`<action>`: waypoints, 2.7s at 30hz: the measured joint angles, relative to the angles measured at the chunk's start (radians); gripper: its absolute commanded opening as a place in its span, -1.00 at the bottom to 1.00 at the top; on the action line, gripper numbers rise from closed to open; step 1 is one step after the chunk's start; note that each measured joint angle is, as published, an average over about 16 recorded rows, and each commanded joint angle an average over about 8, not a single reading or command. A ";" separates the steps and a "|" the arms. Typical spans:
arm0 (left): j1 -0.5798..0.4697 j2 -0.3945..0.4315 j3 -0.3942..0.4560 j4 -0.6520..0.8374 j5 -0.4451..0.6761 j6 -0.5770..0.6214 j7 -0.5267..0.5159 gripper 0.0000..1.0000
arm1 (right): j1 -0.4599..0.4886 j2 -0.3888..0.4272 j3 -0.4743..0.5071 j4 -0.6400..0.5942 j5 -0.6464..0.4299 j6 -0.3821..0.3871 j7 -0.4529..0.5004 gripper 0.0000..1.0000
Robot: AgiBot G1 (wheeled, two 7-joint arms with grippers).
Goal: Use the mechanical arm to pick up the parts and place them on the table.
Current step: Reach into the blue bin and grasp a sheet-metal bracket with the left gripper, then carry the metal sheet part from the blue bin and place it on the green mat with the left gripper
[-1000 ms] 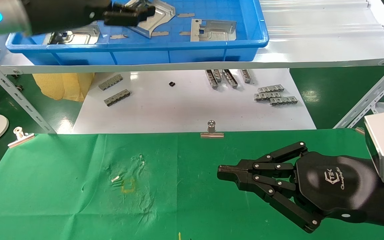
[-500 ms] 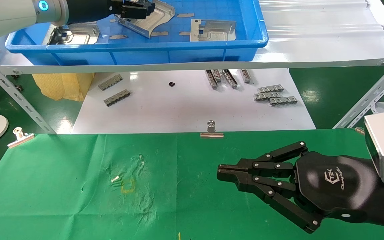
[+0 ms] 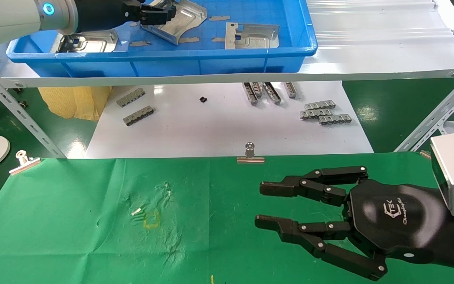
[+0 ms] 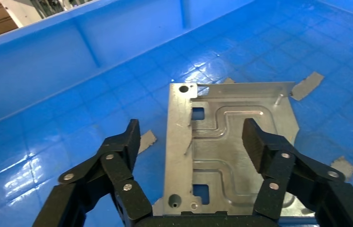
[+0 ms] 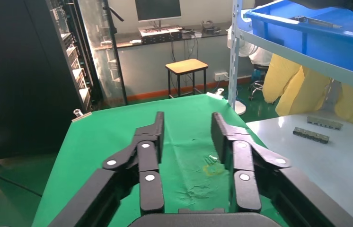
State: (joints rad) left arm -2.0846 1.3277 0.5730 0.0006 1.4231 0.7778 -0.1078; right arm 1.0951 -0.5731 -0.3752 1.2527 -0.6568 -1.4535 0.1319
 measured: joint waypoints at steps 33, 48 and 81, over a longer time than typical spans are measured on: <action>-0.008 -0.093 -0.059 -0.107 -0.092 0.194 0.103 -1.00 | 0.000 0.000 0.000 0.000 0.000 0.000 0.000 1.00; 0.058 -0.305 -0.090 -0.198 -0.193 0.733 0.350 -1.00 | 0.000 0.000 0.000 0.000 0.000 0.000 0.000 1.00; 0.358 -0.360 0.306 -0.276 -0.145 0.739 0.770 1.00 | 0.000 0.000 0.000 0.000 0.000 0.000 0.000 1.00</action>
State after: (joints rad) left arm -1.7262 0.9675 0.8794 -0.2755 1.2785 1.5170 0.6618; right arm 1.0952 -0.5729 -0.3756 1.2527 -0.6566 -1.4533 0.1318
